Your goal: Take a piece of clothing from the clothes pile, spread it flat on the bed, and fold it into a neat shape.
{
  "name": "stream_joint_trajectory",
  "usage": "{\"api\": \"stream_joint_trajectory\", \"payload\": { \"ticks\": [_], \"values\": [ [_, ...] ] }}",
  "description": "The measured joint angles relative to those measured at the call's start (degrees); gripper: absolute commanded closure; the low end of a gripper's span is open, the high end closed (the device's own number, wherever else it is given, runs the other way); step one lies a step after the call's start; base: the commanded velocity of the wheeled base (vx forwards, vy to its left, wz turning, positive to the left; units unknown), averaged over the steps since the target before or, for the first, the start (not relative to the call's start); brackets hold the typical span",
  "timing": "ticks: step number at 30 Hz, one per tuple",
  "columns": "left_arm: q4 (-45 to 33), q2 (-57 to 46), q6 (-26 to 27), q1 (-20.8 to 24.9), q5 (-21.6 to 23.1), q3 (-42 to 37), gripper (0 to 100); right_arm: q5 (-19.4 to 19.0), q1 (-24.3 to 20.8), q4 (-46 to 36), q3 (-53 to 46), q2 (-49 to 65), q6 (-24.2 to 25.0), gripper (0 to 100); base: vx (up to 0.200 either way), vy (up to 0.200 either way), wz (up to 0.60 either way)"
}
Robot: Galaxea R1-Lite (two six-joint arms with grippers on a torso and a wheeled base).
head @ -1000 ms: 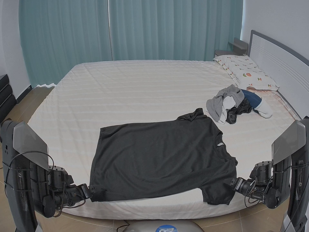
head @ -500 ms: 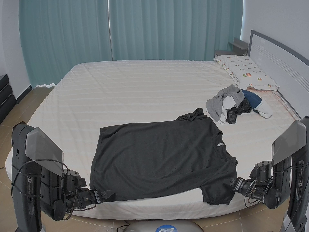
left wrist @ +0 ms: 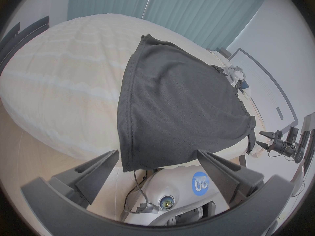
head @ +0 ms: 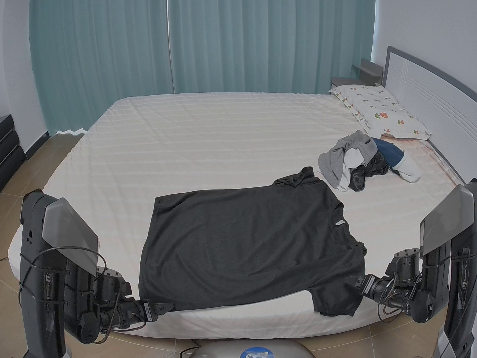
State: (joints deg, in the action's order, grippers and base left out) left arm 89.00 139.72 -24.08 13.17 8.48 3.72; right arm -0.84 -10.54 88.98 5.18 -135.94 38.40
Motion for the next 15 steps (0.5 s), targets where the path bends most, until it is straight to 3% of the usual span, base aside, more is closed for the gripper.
{"api": "stream_joint_trajectory", "payload": {
  "ticks": [4, 5, 15],
  "values": [
    [-0.02, 0.83, -0.04, 0.66, -0.06, 1.68, 0, -0.02, 0.00, 0.00, 0.00, 0.10, 0.00, 0, 0.000, 0.000, 0.00],
    [-0.05, 0.88, -0.06, 0.69, -0.06, 1.79, 100, -0.02, 0.00, 0.00, 0.02, 0.10, 0.00, 0, 0.000, 0.000, 0.00],
    [-0.02, 1.19, -0.69, 0.44, -0.12, 0.11, 100, -0.02, 0.00, 0.00, -0.04, 0.13, 0.00, 0, 0.000, 0.000, 0.00]
  ]
}}
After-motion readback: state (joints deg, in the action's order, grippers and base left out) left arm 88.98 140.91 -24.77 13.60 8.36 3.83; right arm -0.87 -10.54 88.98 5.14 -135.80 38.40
